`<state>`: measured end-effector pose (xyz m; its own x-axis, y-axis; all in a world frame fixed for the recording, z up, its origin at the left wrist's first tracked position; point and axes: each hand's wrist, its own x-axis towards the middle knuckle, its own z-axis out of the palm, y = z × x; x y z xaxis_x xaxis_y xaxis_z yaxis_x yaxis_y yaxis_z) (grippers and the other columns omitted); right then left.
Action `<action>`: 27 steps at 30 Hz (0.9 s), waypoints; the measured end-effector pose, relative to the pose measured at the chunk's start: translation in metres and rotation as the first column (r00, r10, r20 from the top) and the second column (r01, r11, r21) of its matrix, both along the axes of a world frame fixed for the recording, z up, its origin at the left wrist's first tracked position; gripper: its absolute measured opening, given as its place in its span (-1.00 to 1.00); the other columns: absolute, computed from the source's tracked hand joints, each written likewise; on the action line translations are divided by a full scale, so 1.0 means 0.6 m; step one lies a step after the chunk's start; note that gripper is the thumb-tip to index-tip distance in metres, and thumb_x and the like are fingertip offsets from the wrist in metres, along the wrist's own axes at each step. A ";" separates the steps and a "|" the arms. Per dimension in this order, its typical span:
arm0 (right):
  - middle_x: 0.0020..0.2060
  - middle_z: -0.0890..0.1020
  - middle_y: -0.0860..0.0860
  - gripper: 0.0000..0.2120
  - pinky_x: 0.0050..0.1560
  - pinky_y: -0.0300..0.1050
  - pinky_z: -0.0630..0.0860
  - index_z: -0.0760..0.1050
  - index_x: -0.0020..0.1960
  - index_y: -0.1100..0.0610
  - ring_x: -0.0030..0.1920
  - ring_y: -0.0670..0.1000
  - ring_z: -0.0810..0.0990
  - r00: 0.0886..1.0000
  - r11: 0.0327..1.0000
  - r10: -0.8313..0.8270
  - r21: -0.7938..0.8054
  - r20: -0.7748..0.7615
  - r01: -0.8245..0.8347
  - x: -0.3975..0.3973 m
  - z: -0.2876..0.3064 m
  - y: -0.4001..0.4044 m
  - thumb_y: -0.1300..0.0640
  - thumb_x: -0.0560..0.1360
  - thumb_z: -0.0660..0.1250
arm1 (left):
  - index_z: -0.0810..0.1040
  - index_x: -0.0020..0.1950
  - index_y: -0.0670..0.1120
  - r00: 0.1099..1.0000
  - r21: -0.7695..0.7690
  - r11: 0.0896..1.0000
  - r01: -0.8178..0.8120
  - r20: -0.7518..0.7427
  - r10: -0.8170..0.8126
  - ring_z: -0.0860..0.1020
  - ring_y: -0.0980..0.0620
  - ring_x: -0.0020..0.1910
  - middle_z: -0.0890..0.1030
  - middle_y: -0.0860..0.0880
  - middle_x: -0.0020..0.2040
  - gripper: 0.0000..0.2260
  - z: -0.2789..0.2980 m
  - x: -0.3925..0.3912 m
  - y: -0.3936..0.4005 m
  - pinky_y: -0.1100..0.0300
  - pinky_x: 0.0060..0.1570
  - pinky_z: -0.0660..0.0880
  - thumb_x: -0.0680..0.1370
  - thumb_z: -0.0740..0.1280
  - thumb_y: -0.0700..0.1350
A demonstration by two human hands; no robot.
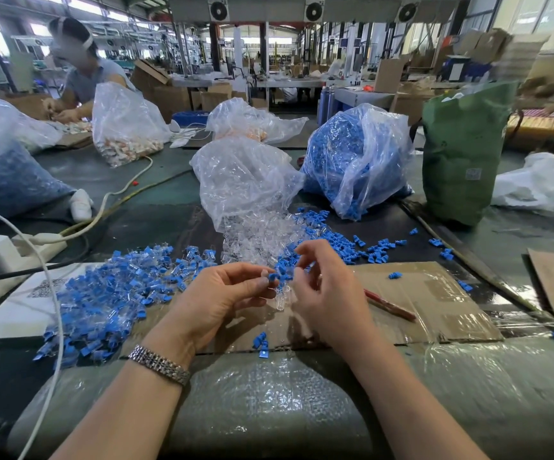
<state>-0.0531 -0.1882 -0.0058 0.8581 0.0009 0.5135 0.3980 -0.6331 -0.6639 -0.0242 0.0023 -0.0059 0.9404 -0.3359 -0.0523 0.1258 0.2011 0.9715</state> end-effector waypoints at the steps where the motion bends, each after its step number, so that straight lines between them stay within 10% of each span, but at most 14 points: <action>1: -0.01 0.51 -0.13 -0.76 -0.09 -0.11 0.51 0.42 0.21 0.01 -0.12 -0.13 0.50 0.994 0.993 -0.102 -0.064 -0.032 0.099 0.002 0.003 -0.007 0.06 0.57 0.32 | 0.71 0.05 -0.25 1.000 -0.006 1.000 -0.016 -0.004 0.016 0.71 -0.11 -0.04 0.71 -0.28 0.06 -0.77 0.000 0.000 -0.001 0.20 -0.10 0.66 0.42 0.47 -0.26; 5: 0.27 0.39 0.08 -0.49 0.29 0.16 0.34 0.34 0.34 0.08 0.32 0.13 0.35 0.788 0.717 -0.558 -0.628 -0.259 0.302 -0.001 0.012 -0.037 -0.22 0.54 0.27 | 0.71 0.01 -0.24 0.999 -0.068 0.997 -0.033 -0.021 0.031 0.70 -0.12 -0.06 0.69 -0.31 0.07 -0.81 0.001 0.002 0.000 0.17 -0.09 0.67 0.42 0.46 -0.28; 10: 0.22 0.50 0.14 -0.60 0.23 0.15 0.36 0.43 0.28 0.13 0.23 0.17 0.45 0.750 0.648 -0.567 -0.747 -0.341 0.151 -0.004 0.028 -0.043 -0.12 0.58 0.24 | 0.73 0.01 -0.22 0.999 -0.126 0.991 -0.033 -0.022 0.030 0.70 -0.12 -0.03 0.68 -0.31 0.09 -0.84 0.000 0.006 0.007 0.15 -0.05 0.67 0.44 0.45 -0.28; 16: -0.37 0.50 -0.03 -0.75 -0.39 -0.13 0.34 0.38 -0.25 0.06 -0.39 -0.02 0.44 0.788 0.952 -0.232 -0.300 -0.571 0.063 -0.008 0.067 -0.037 0.04 0.59 0.24 | 0.67 0.10 -0.24 0.995 -0.215 0.971 -0.100 -0.045 0.093 0.71 -0.14 0.03 0.68 -0.30 0.14 -0.76 -0.003 0.014 0.014 0.16 -0.07 0.65 0.44 0.47 -0.27; 21: -0.18 0.64 0.14 -0.84 0.11 0.22 0.63 0.50 -0.09 0.18 -0.10 0.20 0.71 0.633 0.973 0.158 0.011 -0.758 -0.230 -0.014 0.098 -0.013 0.14 0.63 0.26 | 0.74 0.02 -0.14 0.996 -0.221 0.971 -0.089 -0.021 0.086 0.70 -0.08 0.10 0.71 -0.20 0.12 -0.81 -0.002 0.016 0.013 0.18 -0.01 0.63 0.42 0.48 -0.24; 27: -0.12 0.72 0.15 -0.87 0.15 0.22 0.61 0.50 -0.02 0.20 -0.01 0.15 0.73 0.583 0.951 0.267 0.111 -0.768 -0.290 -0.017 0.106 0.001 0.17 0.65 0.25 | 0.76 -0.01 -0.09 0.994 -0.201 0.974 -0.103 0.004 0.106 0.70 -0.05 0.01 0.72 -0.16 0.04 -0.80 -0.006 0.019 0.011 0.15 0.01 0.64 0.38 0.51 -0.21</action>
<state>-0.0635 -0.1874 0.0580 0.8896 0.3110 -0.3344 -0.0888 -0.6006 -0.7946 -0.0130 0.0086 -0.0098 0.9710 -0.2380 0.0204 0.0797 0.4031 0.9117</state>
